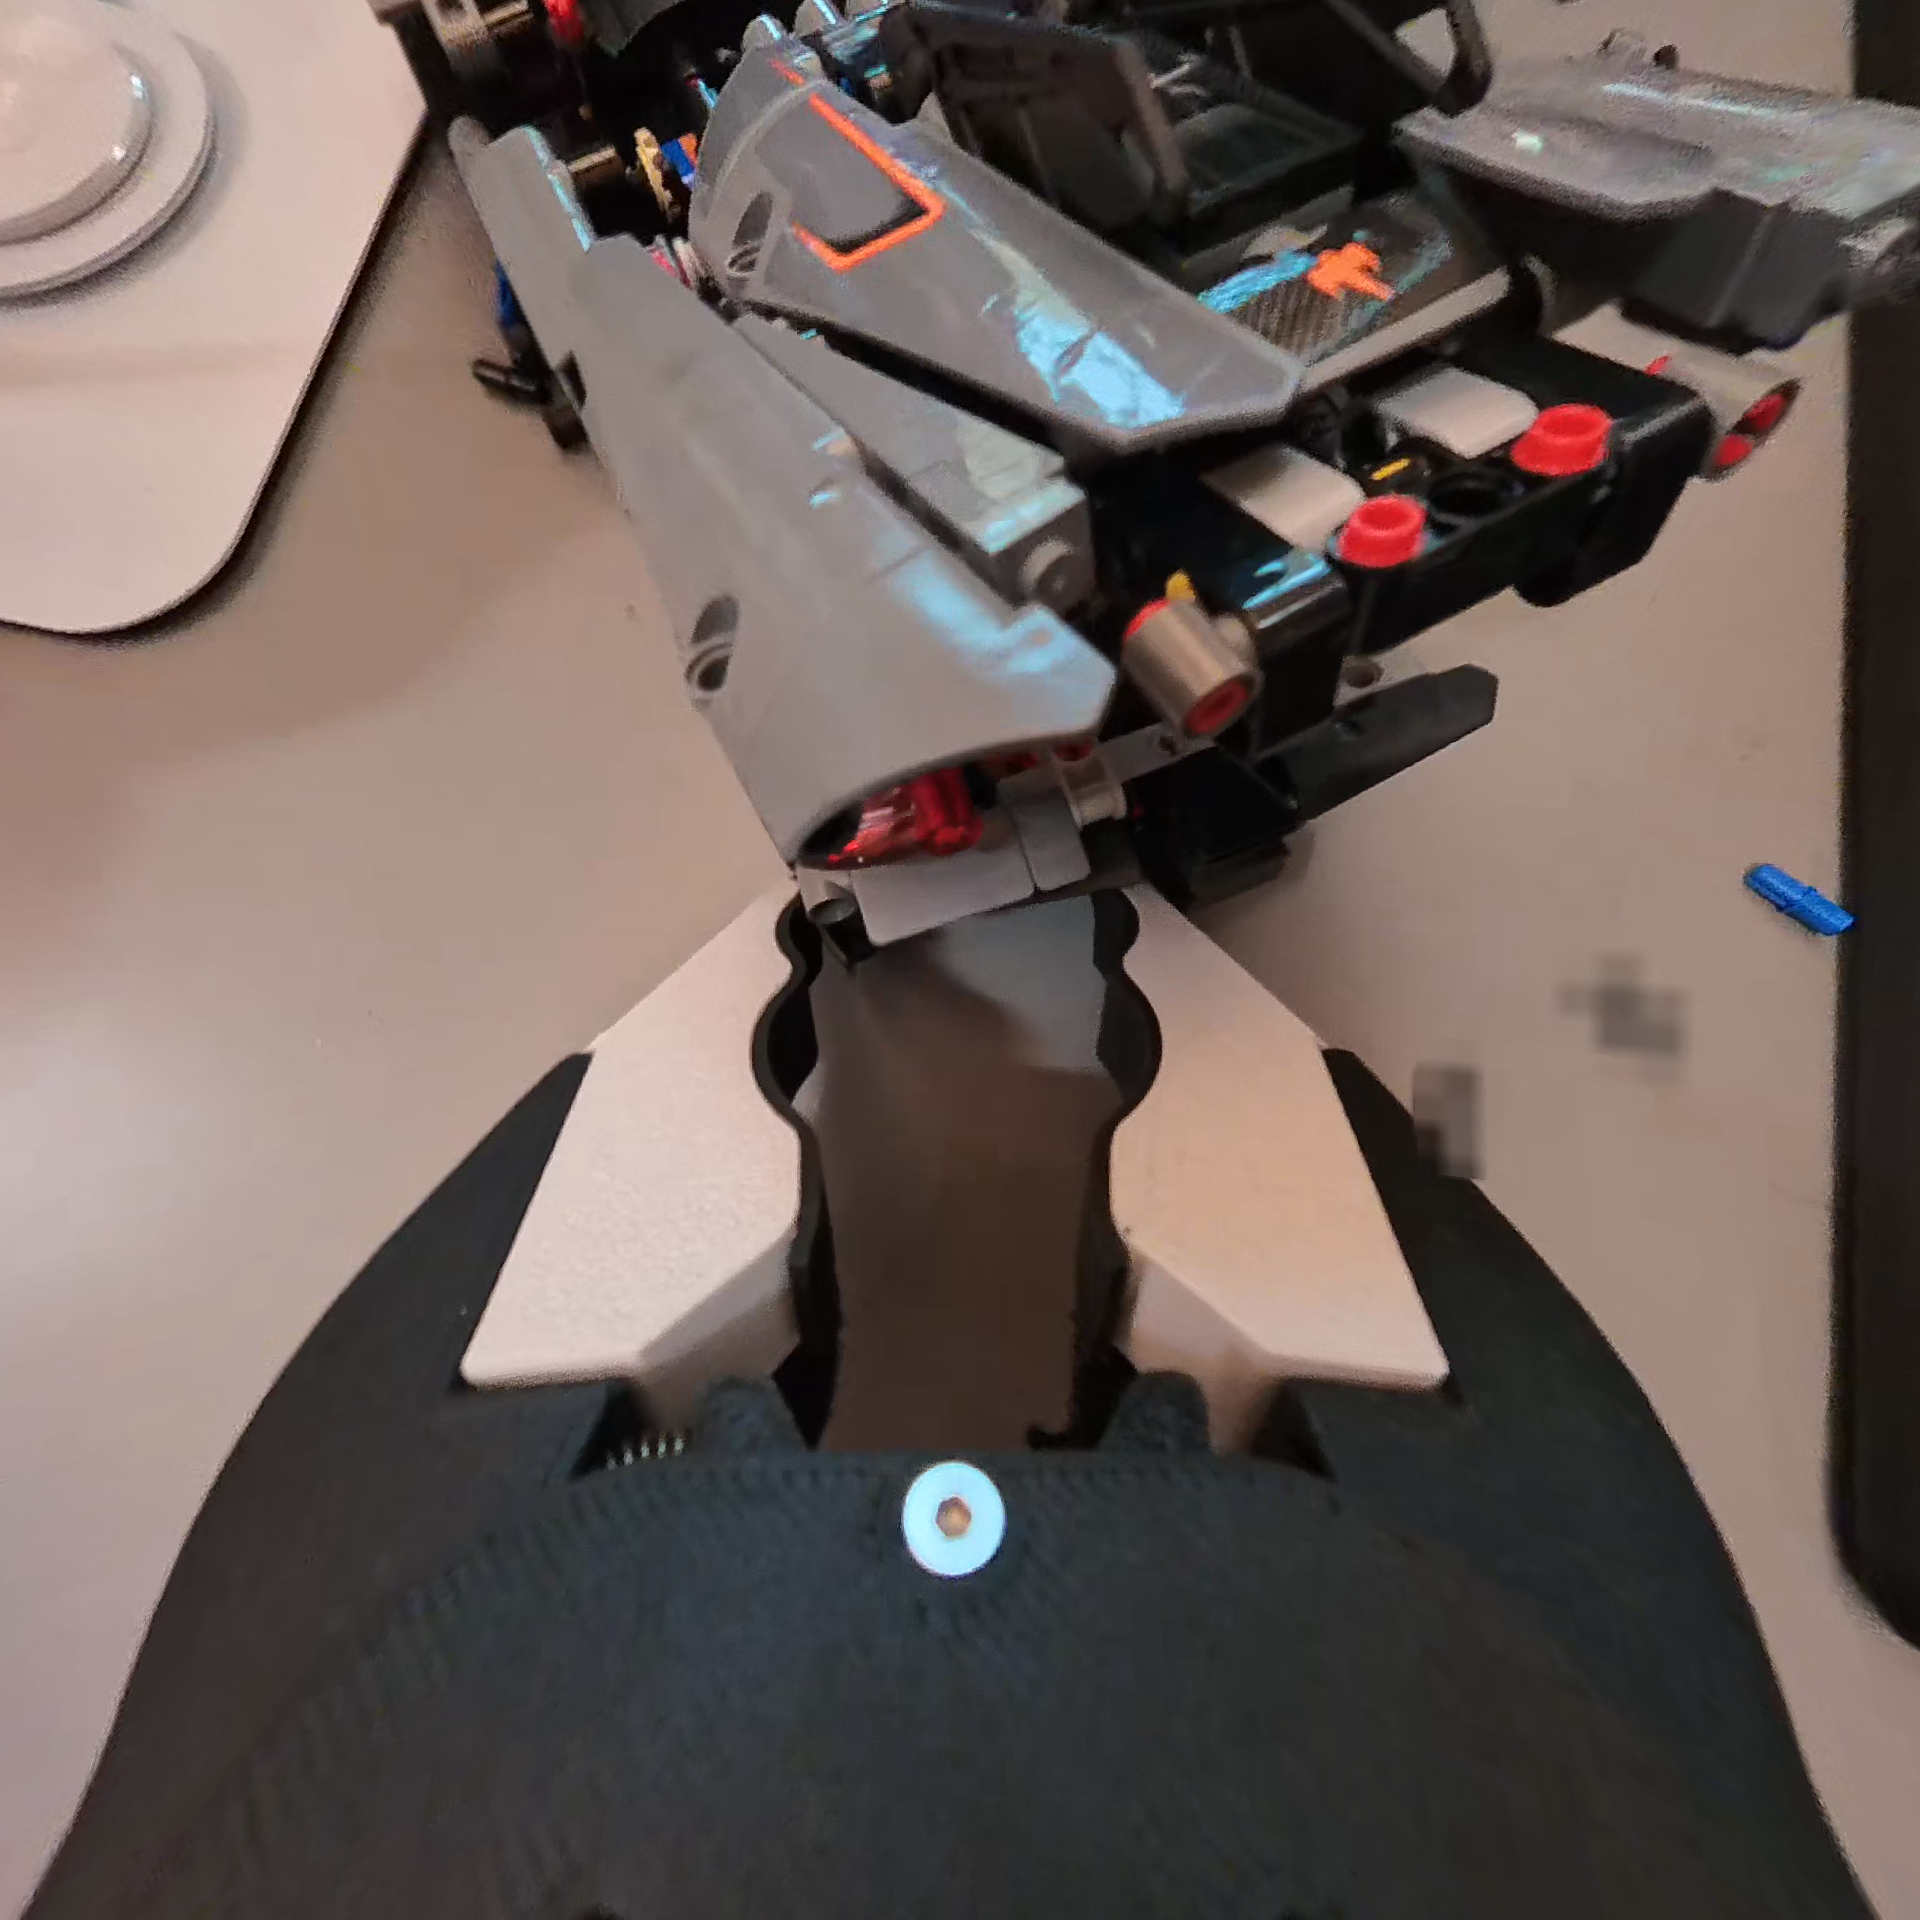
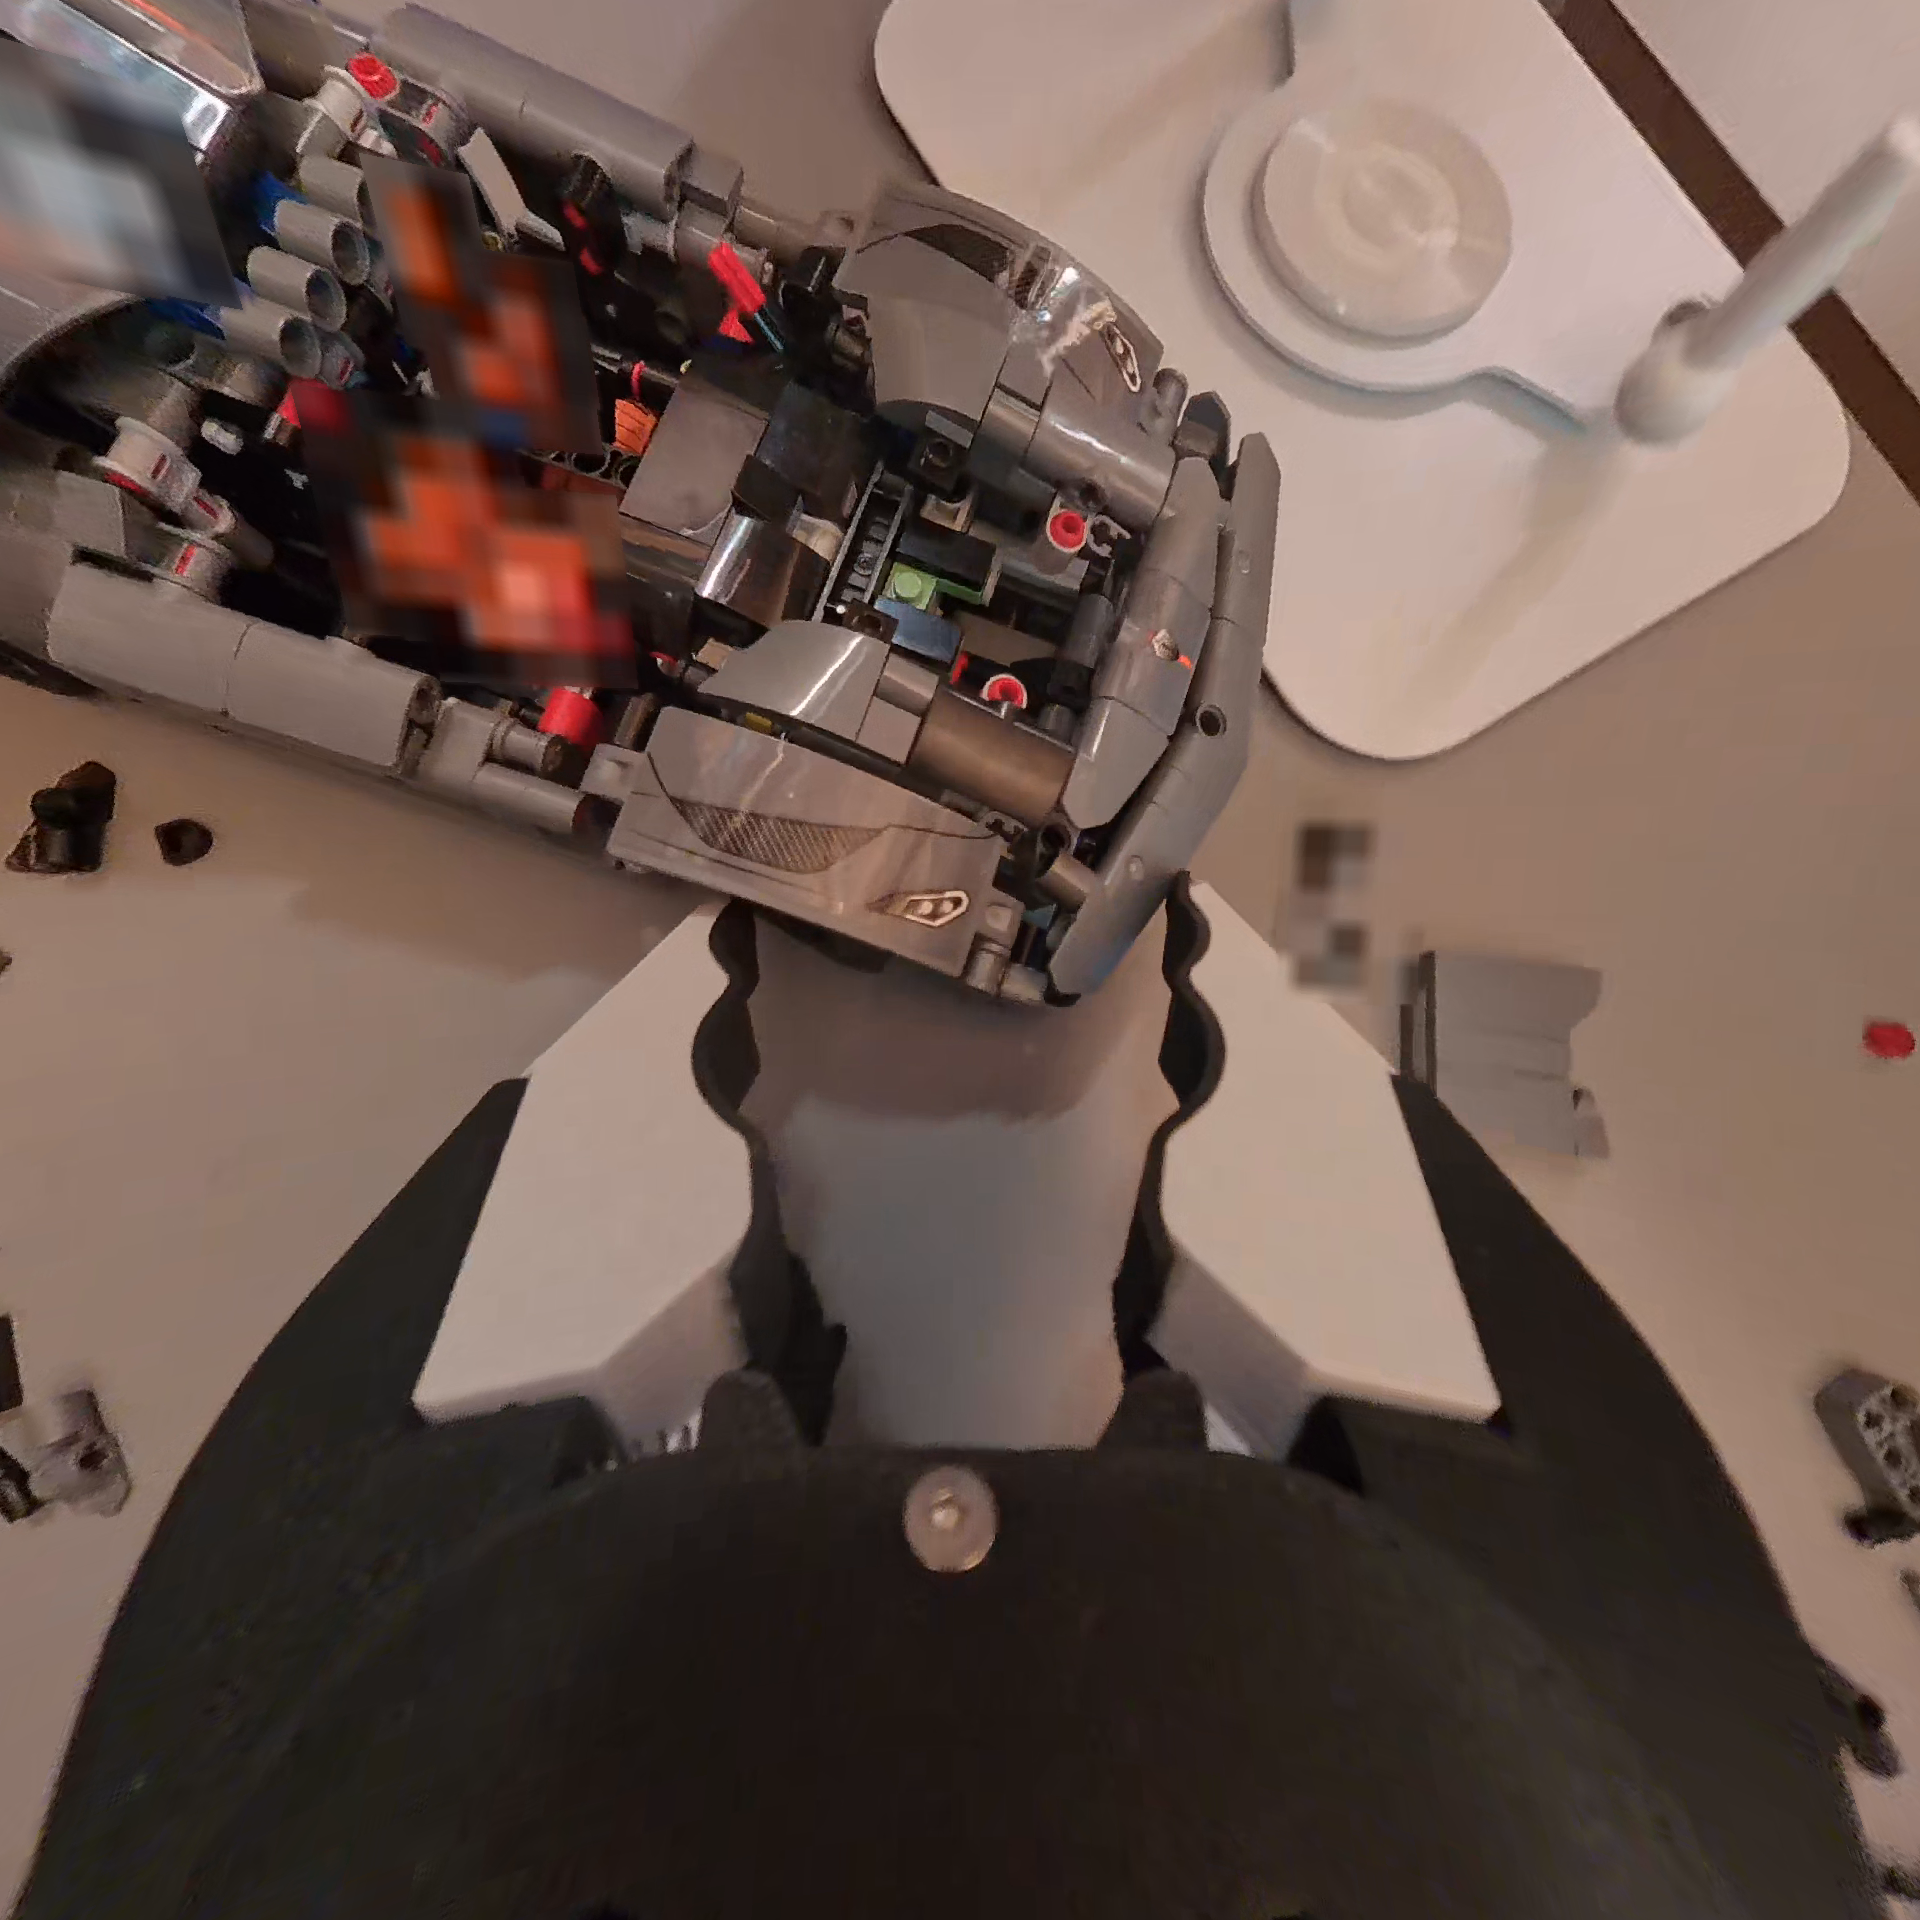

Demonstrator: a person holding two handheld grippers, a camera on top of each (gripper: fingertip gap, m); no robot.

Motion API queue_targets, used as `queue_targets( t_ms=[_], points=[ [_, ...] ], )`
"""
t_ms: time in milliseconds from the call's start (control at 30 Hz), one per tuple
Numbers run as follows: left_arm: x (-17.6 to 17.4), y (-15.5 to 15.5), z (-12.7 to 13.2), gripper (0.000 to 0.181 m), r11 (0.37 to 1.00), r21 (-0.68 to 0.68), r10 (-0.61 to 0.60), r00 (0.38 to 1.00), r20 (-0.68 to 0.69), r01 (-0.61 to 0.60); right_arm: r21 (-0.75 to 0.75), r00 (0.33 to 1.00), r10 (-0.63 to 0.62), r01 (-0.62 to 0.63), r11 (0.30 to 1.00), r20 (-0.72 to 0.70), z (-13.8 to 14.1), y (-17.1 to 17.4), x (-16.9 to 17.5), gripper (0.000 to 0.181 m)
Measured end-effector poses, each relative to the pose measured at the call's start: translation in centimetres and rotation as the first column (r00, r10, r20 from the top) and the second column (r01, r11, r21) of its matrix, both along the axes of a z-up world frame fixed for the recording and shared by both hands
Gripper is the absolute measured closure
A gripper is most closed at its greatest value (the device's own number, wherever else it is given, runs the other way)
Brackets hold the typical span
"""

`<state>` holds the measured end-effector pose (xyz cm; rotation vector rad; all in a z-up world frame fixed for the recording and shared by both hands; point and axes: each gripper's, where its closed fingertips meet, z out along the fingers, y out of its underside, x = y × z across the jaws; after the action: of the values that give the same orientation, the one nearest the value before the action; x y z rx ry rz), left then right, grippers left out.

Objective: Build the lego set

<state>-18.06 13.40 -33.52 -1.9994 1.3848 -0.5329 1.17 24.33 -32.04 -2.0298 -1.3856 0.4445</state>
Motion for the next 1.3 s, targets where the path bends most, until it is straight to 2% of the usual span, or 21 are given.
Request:
queue_targets(
  t_ms=[467, 633, 800, 1033, 1100, 1300],
  points=[
    [-1.4, -2.6, 0.2, 0.144, 0.990, 0.062, 0.133, 0.990, -0.037, -0.130, 0.035, 0.967, 0.255, -0.255, 0.966, -0.010, 0.3, 1.9, -4.8, 0.105],
    [-1.8, -3.9, 0.2, 0.146, 0.987, 0.073, 0.146, 0.988, -0.043, -0.142, 0.048, 0.939, 0.344, -0.343, 0.938, 0.001, 0.4, 2.0, -6.7, 0.105],
    [-2.2, -5.2, 0.2, 0.158, 0.984, 0.123, 0.135, 0.989, -0.054, -0.128, 0.064, 0.903, 0.429, -0.428, 0.901, -0.004, 0.4, 2.2, -8.8, 0.106],
    [-1.7, -5.3, 0.2, 0.156, 0.985, 0.116, 0.135, 0.990, -0.045, -0.130, -0.010, 0.934, 0.350, -0.351, 0.936, -0.067, 0.5, 3.0, -7.7, 0.102],
    [-1.5, -5.3, 0.2, 0.155, 0.986, 0.111, 0.130, 0.990, -0.052, -0.124, -0.022, 0.954, 0.300, -0.300, 0.954, -0.018, 0.1, 3.2, -6.4, 0.103],
    [-0.5, -5.2, 0.2, 0.152, 0.990, 0.098, 0.103, 0.994, -0.040, -0.099, -0.054, 0.964, 0.265, -0.264, 0.963, 0.027, 0.1, 0.6, -4.6, 0.107]
  ],
)
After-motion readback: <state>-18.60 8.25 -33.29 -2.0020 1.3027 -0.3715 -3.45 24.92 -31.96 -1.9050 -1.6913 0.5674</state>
